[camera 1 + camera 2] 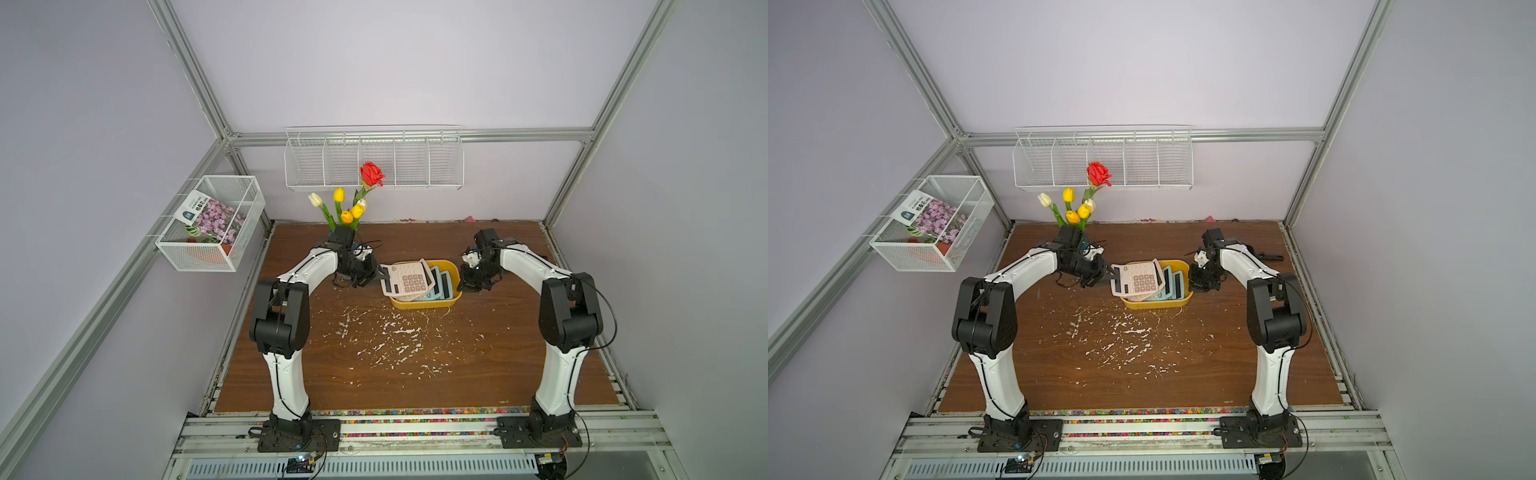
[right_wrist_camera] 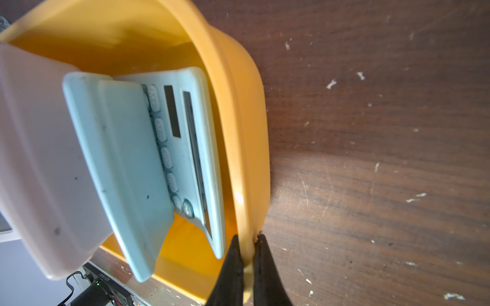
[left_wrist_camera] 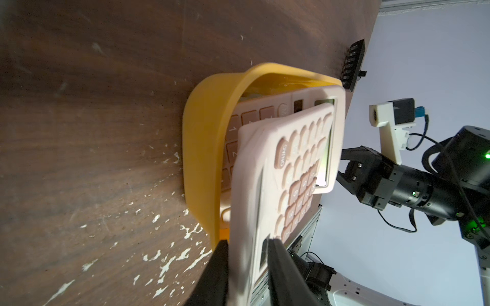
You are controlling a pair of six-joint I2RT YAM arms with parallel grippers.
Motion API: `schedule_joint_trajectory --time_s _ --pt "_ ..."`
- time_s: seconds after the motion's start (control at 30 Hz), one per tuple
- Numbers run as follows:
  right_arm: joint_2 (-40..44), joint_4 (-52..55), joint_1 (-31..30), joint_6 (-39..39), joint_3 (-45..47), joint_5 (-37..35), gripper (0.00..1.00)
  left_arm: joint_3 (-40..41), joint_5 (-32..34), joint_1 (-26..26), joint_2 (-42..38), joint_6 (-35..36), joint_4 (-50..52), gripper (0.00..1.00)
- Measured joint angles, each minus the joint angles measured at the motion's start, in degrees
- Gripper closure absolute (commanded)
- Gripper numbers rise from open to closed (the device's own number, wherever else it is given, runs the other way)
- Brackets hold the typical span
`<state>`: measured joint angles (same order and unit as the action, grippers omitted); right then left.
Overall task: Put the calculator in the storage box
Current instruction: Place the calculator in the storage box.
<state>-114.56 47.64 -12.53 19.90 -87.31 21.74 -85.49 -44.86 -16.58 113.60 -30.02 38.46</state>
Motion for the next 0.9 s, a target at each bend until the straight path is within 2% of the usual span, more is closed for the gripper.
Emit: schedule_joint_trajectory --time_s 0.6,0.9 --pt "0.00 -0.22 0.17 -0.02 0.22 0.66 1.00 -0.22 0.00 0.00 1.20 0.35 0.42 0.66" --pt "0.11 -0.37 0.17 0.00 0.44 0.81 1.00 -0.24 0.02 -0.11 1.20 0.42 0.48 0.58"
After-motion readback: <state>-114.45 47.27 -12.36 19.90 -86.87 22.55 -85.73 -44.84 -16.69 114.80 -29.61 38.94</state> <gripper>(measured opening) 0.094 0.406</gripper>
